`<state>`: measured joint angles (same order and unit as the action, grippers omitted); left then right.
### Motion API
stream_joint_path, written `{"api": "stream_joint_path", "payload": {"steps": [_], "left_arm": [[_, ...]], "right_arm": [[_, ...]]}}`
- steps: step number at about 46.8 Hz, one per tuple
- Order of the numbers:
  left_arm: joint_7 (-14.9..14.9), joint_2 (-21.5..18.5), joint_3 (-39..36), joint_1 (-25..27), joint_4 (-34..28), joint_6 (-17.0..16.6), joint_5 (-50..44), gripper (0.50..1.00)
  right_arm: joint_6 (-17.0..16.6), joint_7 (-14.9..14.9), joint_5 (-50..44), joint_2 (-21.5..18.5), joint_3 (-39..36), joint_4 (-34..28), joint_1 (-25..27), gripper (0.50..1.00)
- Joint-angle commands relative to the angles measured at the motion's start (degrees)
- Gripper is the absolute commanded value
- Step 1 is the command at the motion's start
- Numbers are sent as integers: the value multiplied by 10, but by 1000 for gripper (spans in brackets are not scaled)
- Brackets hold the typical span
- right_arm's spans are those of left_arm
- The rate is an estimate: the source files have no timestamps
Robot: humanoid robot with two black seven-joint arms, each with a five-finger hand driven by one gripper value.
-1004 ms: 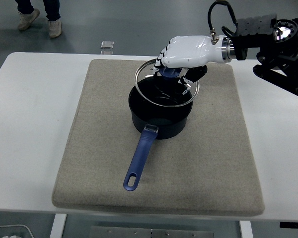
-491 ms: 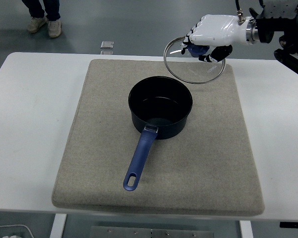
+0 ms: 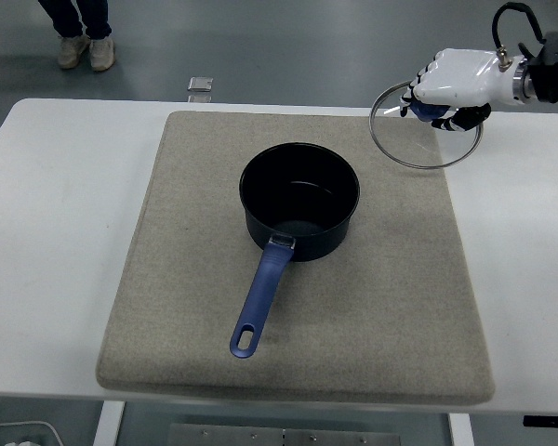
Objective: Lift the pot lid and place it to the right of the pot.
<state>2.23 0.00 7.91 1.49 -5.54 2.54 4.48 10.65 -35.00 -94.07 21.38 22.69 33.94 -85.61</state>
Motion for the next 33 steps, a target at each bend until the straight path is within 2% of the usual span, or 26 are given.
{"api": "stream_joint_path", "payload": {"steps": [1,23,33], "left_arm": [[0,0,0,0,0,0,0,1000],[0,0,0,0,0,0,0,1000],[0,0,0,0,0,0,0,1000]], "right_arm": [[0,0,1,9,10,6,0,500],[-5,0,3,44,40,120,0,500],[-5,0,4,47,41,141,4,500]]}}
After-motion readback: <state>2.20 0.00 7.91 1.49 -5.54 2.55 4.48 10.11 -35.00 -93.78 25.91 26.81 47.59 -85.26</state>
